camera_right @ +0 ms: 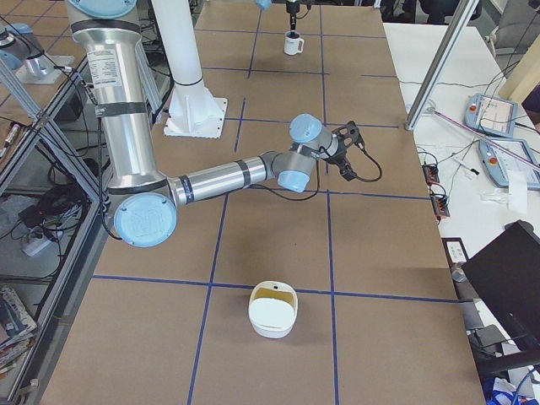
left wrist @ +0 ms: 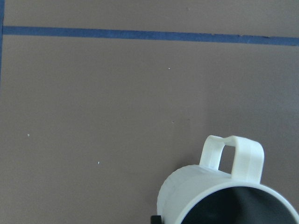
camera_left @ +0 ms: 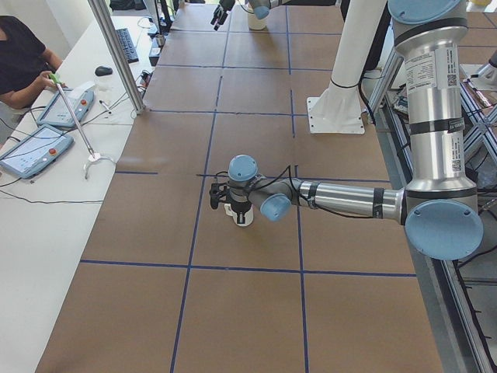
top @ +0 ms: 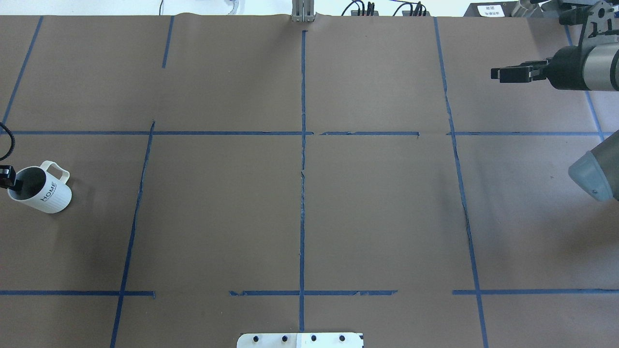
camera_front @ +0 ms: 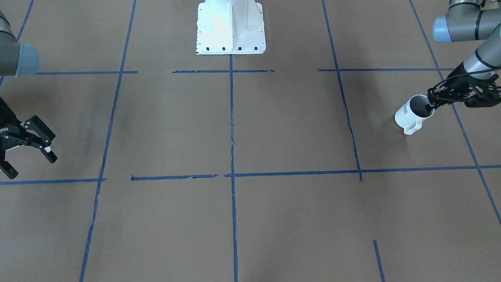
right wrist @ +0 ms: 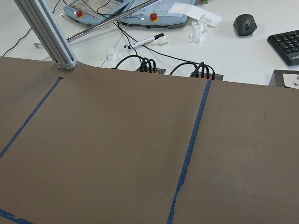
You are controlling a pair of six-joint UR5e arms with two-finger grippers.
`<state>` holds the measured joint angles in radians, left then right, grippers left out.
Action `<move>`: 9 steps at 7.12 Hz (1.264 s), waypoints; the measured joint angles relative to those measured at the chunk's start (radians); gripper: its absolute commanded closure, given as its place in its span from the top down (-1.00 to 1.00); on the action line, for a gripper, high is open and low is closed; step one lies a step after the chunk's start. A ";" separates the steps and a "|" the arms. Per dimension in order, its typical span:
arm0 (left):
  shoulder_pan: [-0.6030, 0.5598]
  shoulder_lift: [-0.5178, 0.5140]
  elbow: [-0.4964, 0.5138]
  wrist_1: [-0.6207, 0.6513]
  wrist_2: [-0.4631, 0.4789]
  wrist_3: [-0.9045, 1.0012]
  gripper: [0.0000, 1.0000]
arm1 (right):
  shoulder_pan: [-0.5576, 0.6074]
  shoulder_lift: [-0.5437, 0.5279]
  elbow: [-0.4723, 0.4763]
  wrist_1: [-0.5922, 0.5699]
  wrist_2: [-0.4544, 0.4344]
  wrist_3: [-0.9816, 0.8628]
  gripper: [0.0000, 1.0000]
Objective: Left arm hands cup to right arm to dump lemon
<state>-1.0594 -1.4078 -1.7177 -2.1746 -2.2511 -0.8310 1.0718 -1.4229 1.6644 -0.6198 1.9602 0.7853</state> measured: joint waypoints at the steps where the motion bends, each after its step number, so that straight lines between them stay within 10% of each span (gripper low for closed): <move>1: 0.000 -0.003 0.006 -0.001 -0.002 -0.015 0.77 | 0.000 -0.001 0.001 0.000 0.000 0.003 1.00; 6: -0.142 -0.013 -0.067 0.003 -0.012 -0.005 1.00 | 0.122 -0.032 0.087 -0.223 0.156 -0.036 1.00; 9: -0.302 -0.016 -0.085 0.143 -0.064 0.355 1.00 | 0.312 -0.187 0.098 -0.356 0.308 -0.367 1.00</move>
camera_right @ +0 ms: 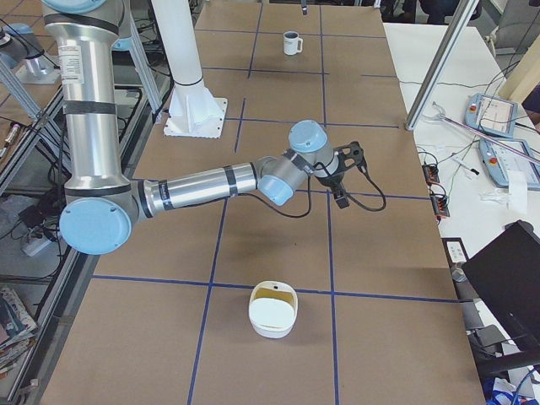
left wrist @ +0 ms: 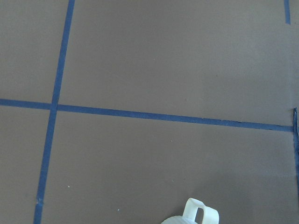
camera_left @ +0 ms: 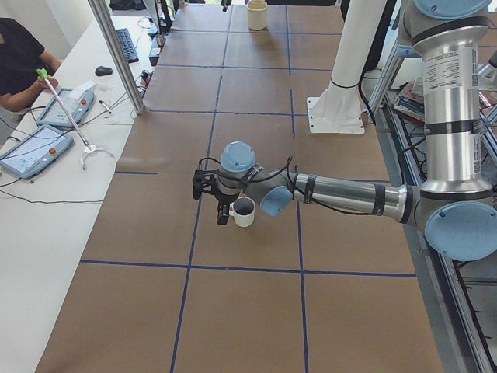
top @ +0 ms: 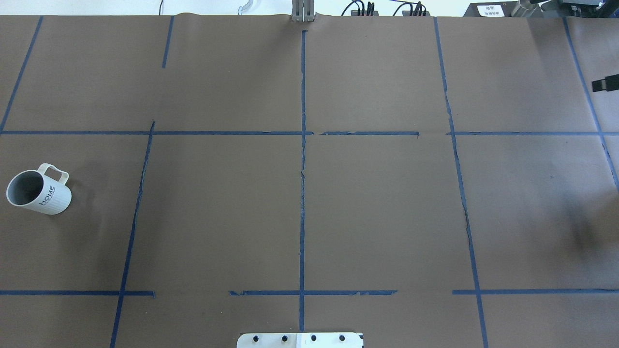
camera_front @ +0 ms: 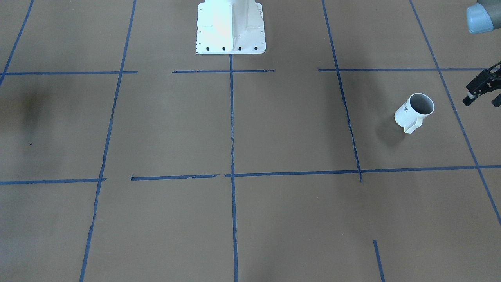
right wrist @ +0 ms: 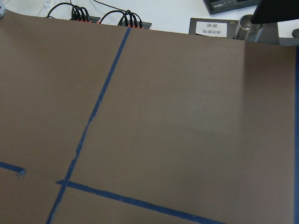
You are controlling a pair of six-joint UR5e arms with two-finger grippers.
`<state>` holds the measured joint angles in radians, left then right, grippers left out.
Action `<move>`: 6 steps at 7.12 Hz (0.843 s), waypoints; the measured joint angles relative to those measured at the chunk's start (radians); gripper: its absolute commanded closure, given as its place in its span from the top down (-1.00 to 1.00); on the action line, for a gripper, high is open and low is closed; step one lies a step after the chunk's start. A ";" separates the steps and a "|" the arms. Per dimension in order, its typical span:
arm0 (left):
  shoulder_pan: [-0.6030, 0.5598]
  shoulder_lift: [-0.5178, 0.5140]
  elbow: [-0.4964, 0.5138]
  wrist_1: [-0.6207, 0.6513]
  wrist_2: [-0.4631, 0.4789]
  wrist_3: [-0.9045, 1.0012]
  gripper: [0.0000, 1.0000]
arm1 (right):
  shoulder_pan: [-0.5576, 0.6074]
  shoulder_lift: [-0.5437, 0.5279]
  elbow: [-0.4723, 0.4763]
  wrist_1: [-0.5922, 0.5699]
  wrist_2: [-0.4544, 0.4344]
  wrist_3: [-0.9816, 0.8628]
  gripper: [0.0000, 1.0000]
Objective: Left arm hands cup to right arm to dump lemon
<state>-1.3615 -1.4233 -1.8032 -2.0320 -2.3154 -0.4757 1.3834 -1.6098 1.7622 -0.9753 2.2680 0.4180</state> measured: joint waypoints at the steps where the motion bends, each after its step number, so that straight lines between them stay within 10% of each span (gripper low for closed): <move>1: -0.059 -0.009 -0.001 0.097 -0.040 0.152 1.00 | 0.045 -0.060 0.000 -0.025 0.032 -0.085 1.00; 6: -0.206 -0.022 -0.005 0.382 -0.136 0.396 1.00 | 0.110 -0.140 -0.026 -0.119 0.123 -0.215 1.00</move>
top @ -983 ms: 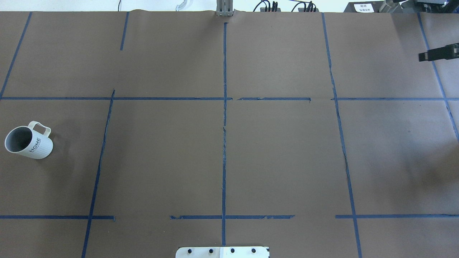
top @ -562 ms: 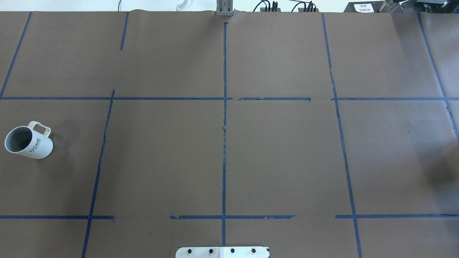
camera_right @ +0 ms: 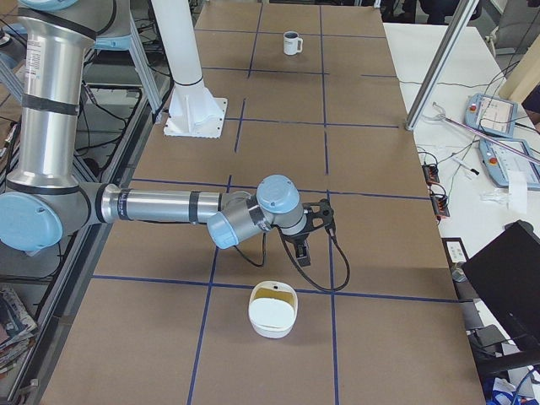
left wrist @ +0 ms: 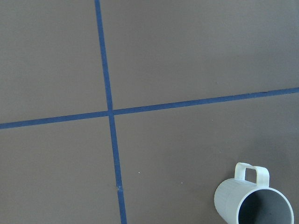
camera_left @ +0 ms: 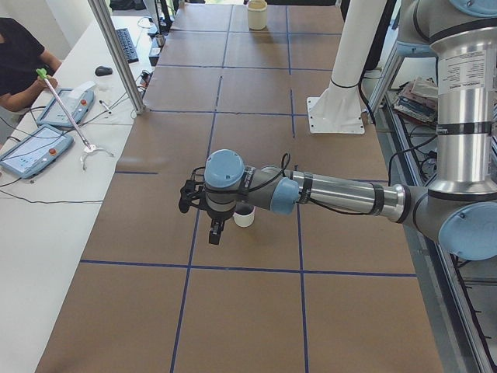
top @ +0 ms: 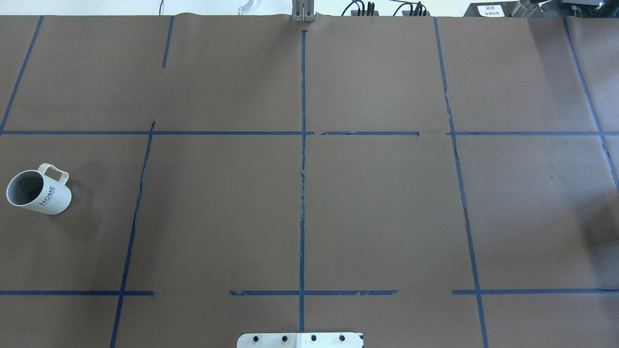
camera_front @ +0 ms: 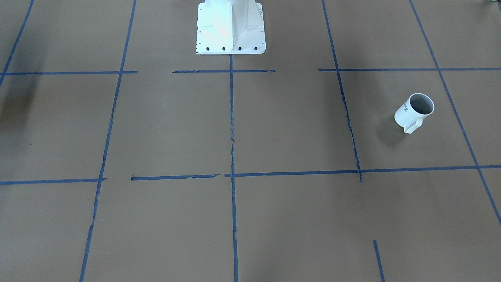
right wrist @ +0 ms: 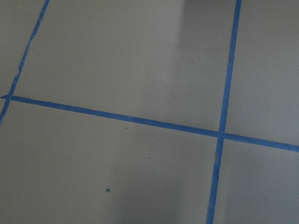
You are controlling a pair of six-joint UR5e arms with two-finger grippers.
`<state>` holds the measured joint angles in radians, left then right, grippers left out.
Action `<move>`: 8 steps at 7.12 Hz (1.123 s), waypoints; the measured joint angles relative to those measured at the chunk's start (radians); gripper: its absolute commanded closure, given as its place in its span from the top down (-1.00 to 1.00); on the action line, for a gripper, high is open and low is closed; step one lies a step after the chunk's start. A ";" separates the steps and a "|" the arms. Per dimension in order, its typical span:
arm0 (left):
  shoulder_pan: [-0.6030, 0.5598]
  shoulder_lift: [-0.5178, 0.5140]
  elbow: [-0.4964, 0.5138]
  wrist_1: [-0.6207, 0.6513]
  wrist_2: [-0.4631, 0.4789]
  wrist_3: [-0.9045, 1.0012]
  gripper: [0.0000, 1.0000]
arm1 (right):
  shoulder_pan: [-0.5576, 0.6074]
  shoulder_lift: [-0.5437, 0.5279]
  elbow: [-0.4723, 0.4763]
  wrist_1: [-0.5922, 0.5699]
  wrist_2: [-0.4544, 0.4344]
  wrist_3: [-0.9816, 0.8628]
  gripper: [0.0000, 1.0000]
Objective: Left arm hands cup to right arm to dump lemon
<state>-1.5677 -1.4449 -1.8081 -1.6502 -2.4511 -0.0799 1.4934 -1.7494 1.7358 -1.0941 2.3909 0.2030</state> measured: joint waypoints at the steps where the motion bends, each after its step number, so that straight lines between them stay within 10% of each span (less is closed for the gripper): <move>1: -0.004 0.010 0.005 0.015 -0.004 0.005 1.00 | 0.000 0.000 0.002 -0.051 0.009 -0.048 1.00; 8: 0.000 0.059 0.005 0.029 0.051 0.129 1.00 | 0.050 -0.010 0.038 -0.273 0.033 -0.109 1.00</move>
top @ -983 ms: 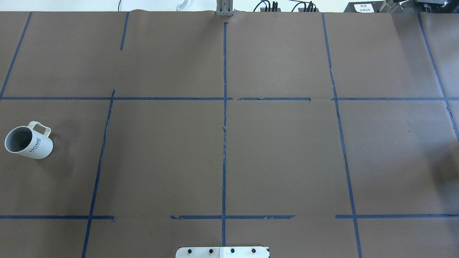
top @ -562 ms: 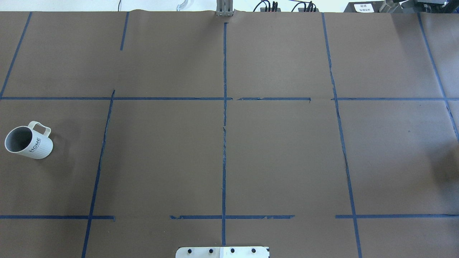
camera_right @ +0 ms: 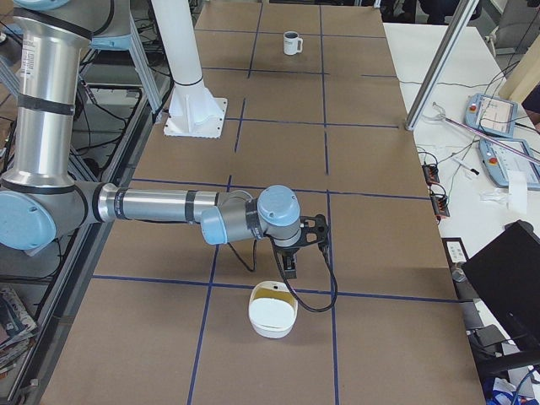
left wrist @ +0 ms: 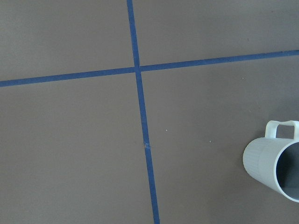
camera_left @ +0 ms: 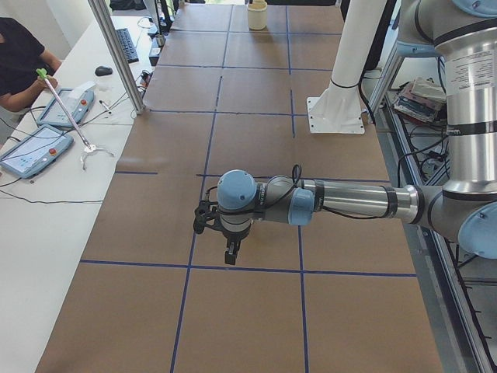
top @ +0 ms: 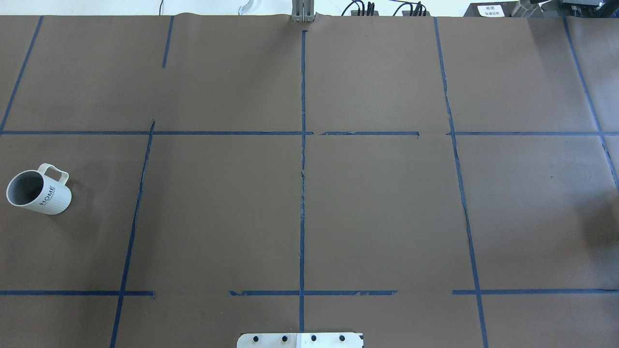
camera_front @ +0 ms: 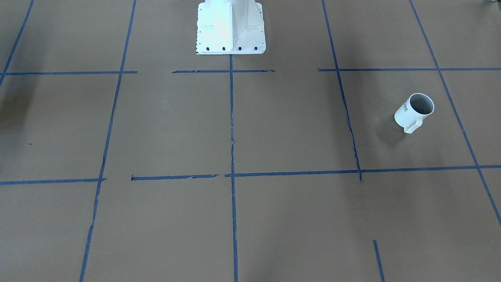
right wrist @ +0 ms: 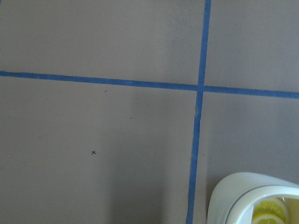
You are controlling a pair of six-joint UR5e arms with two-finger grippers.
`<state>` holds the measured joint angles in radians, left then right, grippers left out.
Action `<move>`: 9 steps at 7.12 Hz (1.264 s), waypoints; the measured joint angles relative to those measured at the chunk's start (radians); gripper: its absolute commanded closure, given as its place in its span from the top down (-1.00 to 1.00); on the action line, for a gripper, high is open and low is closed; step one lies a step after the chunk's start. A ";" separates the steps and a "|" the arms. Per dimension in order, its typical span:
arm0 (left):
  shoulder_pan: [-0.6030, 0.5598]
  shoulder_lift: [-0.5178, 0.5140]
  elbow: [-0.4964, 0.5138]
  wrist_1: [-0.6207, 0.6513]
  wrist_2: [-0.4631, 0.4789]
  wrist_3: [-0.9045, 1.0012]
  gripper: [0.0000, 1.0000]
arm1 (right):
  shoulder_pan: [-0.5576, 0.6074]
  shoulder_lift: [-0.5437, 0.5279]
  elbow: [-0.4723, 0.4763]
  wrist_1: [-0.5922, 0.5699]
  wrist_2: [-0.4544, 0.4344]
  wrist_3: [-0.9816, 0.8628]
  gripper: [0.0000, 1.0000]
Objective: Left arm hands cup to right arm to dump lemon
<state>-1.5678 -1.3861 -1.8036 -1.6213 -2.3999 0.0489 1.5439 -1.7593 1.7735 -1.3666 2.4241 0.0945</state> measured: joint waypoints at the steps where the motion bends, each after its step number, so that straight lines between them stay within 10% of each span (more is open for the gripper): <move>1: 0.001 0.002 0.006 0.001 0.002 0.002 1.00 | -0.004 0.001 0.029 -0.059 -0.002 0.001 1.00; 9: 0.002 0.005 0.009 -0.003 0.002 0.007 1.00 | 0.024 -0.108 0.103 -0.200 -0.038 -0.268 1.00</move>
<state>-1.5662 -1.3810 -1.7945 -1.6243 -2.3981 0.0559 1.5676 -1.8674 1.8762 -1.5664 2.3864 -0.1734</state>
